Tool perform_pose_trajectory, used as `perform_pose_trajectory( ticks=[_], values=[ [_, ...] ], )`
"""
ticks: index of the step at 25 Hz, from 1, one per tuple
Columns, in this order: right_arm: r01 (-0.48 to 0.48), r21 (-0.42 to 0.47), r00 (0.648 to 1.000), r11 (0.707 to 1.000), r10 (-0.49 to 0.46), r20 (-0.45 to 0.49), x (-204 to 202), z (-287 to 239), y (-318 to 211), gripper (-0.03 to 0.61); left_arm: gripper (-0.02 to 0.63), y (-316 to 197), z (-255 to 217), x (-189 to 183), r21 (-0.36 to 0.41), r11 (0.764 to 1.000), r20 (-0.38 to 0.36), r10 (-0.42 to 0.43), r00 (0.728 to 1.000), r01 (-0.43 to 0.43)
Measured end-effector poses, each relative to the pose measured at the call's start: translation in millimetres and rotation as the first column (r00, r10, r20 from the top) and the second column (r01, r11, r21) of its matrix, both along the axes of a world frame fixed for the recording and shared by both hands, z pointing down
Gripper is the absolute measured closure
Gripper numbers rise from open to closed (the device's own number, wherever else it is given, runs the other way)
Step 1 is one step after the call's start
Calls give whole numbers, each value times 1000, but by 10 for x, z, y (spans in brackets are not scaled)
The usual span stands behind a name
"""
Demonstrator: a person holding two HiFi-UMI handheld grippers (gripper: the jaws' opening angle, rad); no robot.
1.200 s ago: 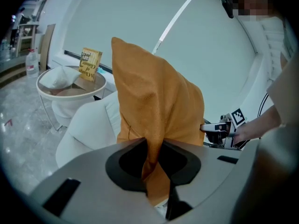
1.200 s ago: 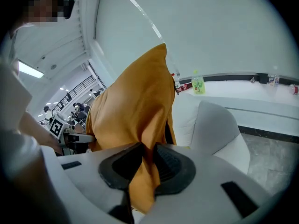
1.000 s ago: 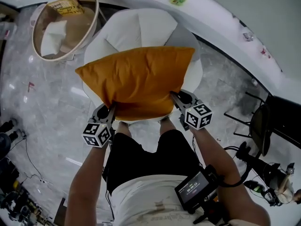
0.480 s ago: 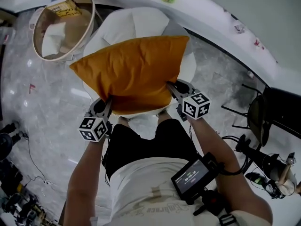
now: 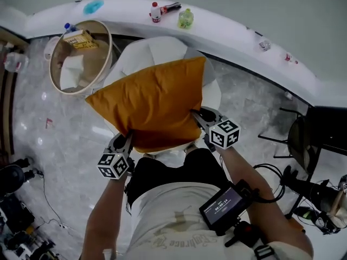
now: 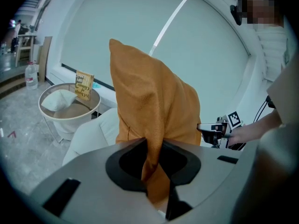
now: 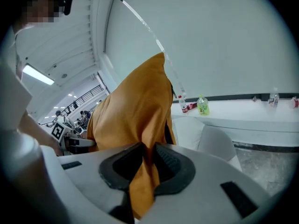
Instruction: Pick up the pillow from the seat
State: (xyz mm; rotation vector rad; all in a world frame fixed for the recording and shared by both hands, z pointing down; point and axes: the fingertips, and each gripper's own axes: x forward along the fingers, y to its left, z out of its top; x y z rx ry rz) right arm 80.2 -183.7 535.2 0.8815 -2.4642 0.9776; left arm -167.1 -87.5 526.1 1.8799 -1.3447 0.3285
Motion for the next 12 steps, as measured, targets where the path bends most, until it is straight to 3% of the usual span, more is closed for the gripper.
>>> perform_pose_trajectory(
  ticks=[12],
  values=[
    [36, 64, 996, 997, -41, 75, 642, -499, -260, 502, 540, -196, -523, 657, 70, 997, 44, -40, 998, 37]
  ],
)
